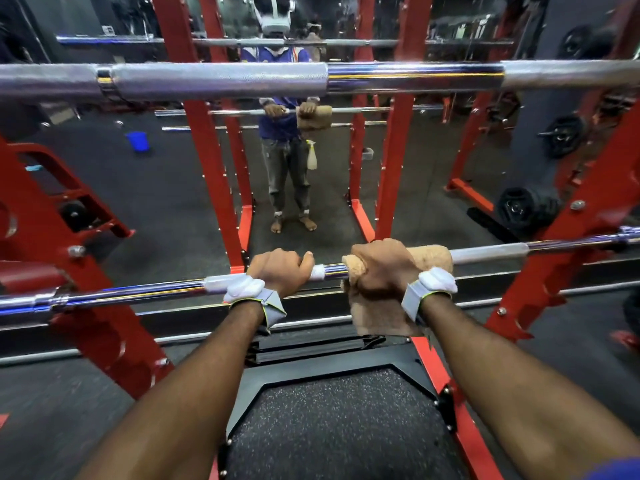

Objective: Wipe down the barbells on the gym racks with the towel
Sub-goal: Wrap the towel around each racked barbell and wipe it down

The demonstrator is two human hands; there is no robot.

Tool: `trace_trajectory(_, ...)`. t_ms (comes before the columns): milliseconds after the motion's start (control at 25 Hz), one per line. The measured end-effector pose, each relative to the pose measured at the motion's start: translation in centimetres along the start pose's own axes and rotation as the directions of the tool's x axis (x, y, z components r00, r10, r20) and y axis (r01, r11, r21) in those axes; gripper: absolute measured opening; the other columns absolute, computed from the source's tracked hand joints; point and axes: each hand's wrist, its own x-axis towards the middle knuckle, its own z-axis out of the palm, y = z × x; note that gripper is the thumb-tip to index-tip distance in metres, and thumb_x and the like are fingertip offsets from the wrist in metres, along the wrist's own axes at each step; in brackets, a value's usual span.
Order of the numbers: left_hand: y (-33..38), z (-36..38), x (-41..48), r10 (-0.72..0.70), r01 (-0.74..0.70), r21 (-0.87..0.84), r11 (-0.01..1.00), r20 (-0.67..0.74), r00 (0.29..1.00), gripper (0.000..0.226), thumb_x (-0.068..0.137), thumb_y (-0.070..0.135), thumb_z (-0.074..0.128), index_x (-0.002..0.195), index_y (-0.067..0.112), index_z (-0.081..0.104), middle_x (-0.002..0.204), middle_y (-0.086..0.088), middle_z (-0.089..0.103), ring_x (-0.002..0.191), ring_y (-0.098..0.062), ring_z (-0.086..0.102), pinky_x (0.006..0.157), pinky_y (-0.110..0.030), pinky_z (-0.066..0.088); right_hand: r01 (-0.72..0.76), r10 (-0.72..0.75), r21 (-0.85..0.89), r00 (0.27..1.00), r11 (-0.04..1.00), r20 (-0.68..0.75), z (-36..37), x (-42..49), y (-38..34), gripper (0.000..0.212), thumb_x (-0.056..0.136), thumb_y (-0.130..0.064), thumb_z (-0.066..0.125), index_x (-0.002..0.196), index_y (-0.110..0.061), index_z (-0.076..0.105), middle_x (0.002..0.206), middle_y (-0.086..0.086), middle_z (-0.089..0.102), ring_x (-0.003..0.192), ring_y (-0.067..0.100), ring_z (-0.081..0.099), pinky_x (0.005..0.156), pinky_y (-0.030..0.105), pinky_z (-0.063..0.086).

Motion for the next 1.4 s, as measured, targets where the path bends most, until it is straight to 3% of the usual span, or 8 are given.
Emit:
trace_trajectory(120, -0.1, 0.2, 0.1, -0.003, 0.003, -0.018, 1.000, 0.000, 1.000, 0.034, 0.104, 0.033, 0.030, 0.127, 0.024, 0.054, 0.108, -0.009, 0.069, 0.101, -0.035, 0.064, 0.077, -0.037, 0.049, -0.023, -0.003, -0.137, 0.983, 0.990, -0.184, 1.8, -1.1, -0.8, 0.034, 0.052, -0.044, 0.065, 0.076, -0.024, 0.051, 0.070, -0.001, 0.060, 0.066, 0.030, 0.061, 0.062, 0.038, 0.037)
trace_trajectory(360, 0.0, -0.2, 0.0, -0.082, 0.087, -0.143, 0.986, 0.035, 0.996, 0.043, 0.103, 0.039, 0.030, 0.111, 0.018, 0.066, 0.103, -0.013, 0.070, 0.101, -0.035, 0.064, 0.079, -0.035, 0.046, -0.026, 0.019, 0.052, 0.993, 0.998, 0.115, -0.6, 0.2, 1.2, 0.029, 0.071, -0.044, 0.062, 0.092, -0.024, 0.057, 0.091, 0.001, 0.070, 0.087, 0.031, 0.066, 0.068, 0.035, 0.043)
trace_trajectory(560, 0.1, -0.3, -0.3, -0.075, 0.075, -0.115, 0.991, 0.004, 0.997, 0.040, 0.103, 0.038, 0.031, 0.117, 0.022, 0.064, 0.102, -0.011, 0.071, 0.099, -0.035, 0.064, 0.085, -0.039, 0.051, -0.046, 0.018, -0.113, 0.971, 0.992, -0.236, 1.8, -1.9, 0.2, 0.034, 0.052, -0.044, 0.062, 0.075, -0.023, 0.049, 0.069, -0.001, 0.056, 0.065, 0.030, 0.057, 0.062, 0.039, 0.034)
trace_trajectory(800, 0.3, -0.3, -0.2, -0.053, 0.053, -0.134, 0.990, 0.005, 0.999, 0.039, 0.104, 0.037, 0.029, 0.112, 0.020, 0.064, 0.103, -0.011, 0.071, 0.102, -0.035, 0.064, 0.087, -0.041, 0.051, -0.070, 0.052, 0.081, 0.978, 0.994, 0.203, -1.3, -0.6, 3.5, 0.031, 0.068, -0.046, 0.061, 0.091, -0.025, 0.055, 0.090, -0.002, 0.070, 0.088, 0.030, 0.066, 0.066, 0.031, 0.040)
trace_trajectory(1040, -0.1, 0.8, 0.4, -0.092, 0.092, -0.134, 0.987, 0.006, 0.996, 0.049, 0.101, 0.044, 0.024, 0.108, 0.021, 0.066, 0.103, -0.007, 0.071, 0.102, -0.031, 0.065, 0.075, -0.034, 0.041, 0.009, -0.034, -0.113, 0.976, 0.994, -0.215, 2.1, -2.1, 4.2, 0.044, 0.055, -0.060, 0.066, 0.073, -0.023, 0.050, 0.067, 0.000, 0.057, 0.063, 0.032, 0.059, 0.060, 0.040, 0.035)
trace_trajectory(1160, 0.1, 0.6, 0.5, -0.123, 0.124, -0.202, 0.972, 0.017, 0.992, 0.054, 0.101, 0.046, 0.025, 0.097, 0.015, 0.070, 0.100, -0.010, 0.071, 0.101, -0.032, 0.065, 0.077, -0.034, 0.043, -0.030, 0.017, -0.127, 0.995, 0.991, -0.096, 2.0, -1.7, 4.9, 0.055, 0.054, -0.071, 0.055, 0.082, -0.023, 0.054, 0.076, -0.002, 0.065, 0.074, 0.029, 0.066, 0.066, 0.039, 0.040)
trace_trajectory(1240, -0.1, 0.4, 0.5, -0.085, 0.089, -0.165, 0.982, 0.032, 0.996, 0.048, 0.101, 0.042, 0.025, 0.108, 0.019, 0.066, 0.104, -0.009, 0.071, 0.103, -0.032, 0.064, 0.077, -0.035, 0.044, -0.029, 0.030, -0.085, 0.999, 0.996, 0.014, 1.3, -1.2, 5.0, 0.058, 0.058, -0.071, 0.041, 0.092, -0.025, 0.055, 0.087, -0.003, 0.070, 0.085, 0.030, 0.069, 0.069, 0.037, 0.045)
trace_trajectory(1400, -0.2, 0.4, 0.4, -0.053, 0.055, -0.135, 0.989, 0.018, 0.998, 0.041, 0.101, 0.038, 0.027, 0.115, 0.023, 0.062, 0.105, -0.008, 0.071, 0.103, -0.033, 0.064, 0.076, -0.035, 0.043, -0.070, 0.067, 0.017, 0.990, 0.997, 0.126, 0.3, -1.2, 5.9, 0.051, 0.061, -0.062, 0.052, 0.100, -0.030, 0.057, 0.095, -0.004, 0.072, 0.089, 0.031, 0.068, 0.070, 0.035, 0.051)
